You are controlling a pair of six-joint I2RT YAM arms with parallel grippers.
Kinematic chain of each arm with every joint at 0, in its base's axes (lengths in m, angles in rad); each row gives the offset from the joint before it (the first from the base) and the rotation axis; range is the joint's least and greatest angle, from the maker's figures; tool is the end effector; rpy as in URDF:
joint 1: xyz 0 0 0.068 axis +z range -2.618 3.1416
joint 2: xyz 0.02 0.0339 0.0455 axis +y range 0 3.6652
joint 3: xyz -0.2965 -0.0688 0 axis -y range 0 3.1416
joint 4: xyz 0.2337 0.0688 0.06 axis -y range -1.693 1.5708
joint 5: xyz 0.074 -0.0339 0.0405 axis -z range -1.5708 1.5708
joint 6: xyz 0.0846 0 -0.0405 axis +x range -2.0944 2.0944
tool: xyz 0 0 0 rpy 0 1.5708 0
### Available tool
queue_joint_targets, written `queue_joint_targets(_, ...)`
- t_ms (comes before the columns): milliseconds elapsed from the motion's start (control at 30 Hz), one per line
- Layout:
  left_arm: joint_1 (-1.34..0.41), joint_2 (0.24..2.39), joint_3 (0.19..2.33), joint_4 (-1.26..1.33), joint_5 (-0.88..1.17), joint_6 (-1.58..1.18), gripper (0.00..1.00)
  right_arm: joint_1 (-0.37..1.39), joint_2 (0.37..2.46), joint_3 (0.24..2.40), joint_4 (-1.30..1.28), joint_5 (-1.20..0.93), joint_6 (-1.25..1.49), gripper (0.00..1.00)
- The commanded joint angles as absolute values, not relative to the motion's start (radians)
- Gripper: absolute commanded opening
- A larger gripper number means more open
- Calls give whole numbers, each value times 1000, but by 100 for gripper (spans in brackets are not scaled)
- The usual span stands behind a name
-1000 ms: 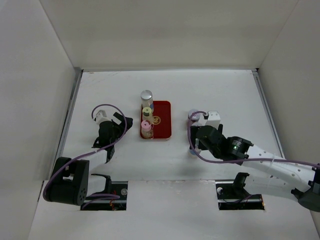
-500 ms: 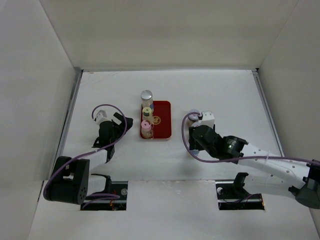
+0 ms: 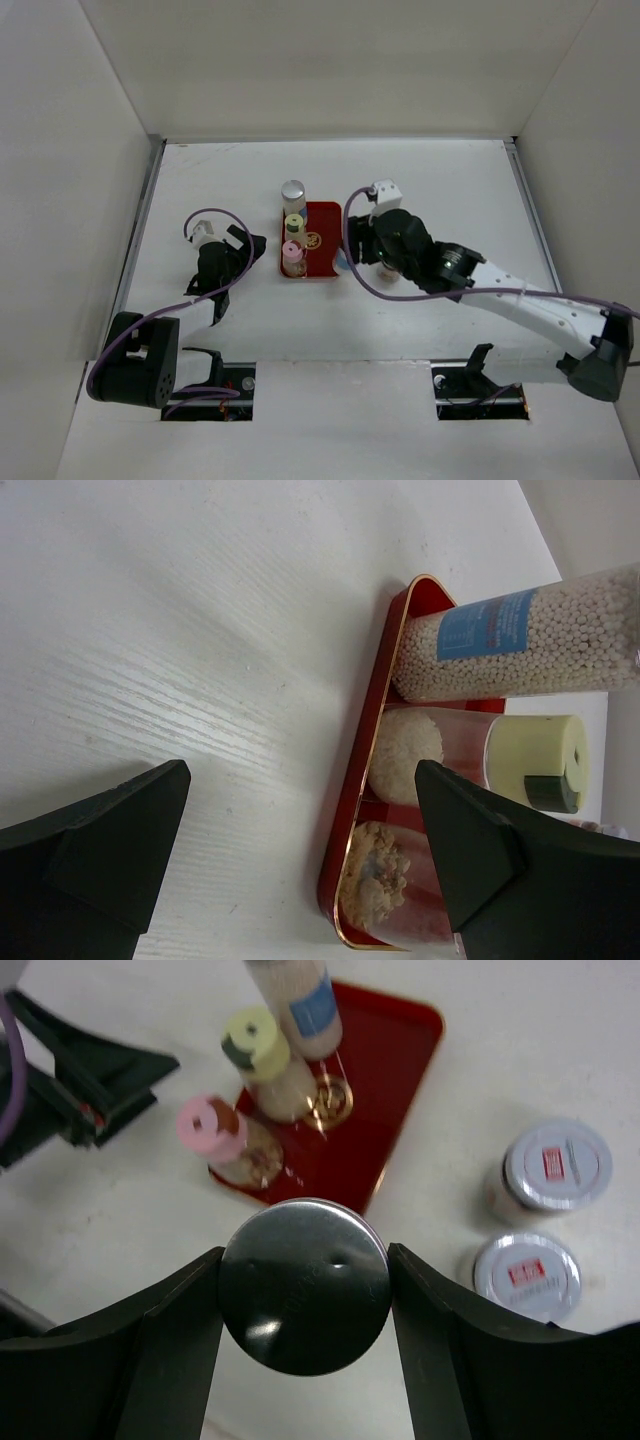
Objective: Organize the condiment bottles
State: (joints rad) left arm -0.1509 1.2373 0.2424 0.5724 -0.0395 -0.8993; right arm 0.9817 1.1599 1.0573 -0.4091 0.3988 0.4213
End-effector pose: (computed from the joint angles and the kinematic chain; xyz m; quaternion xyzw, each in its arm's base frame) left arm 0.2428 -0.0335 0.1653 -0.3168 0.7775 -0.2579 0.4782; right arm 0.1788 0.2085 0.3467 -0.1378 0.8406 0.1890 0.4885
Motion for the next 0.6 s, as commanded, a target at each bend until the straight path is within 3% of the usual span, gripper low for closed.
queue_joint_targets(0, -145, 1229, 245, 620, -18, -908, 100, 894, 1291, 1164, -138, 351, 299, 40)
queue_joint_targets(267, -140, 1209, 236, 623, -18, -908, 100, 780, 1621, 1396, 8, 318, 219, 39)
queue_joint_targets(567, -146, 1218, 239, 623, -26, -908, 100, 736, 1815, 1534, 26, 287, 210, 39)
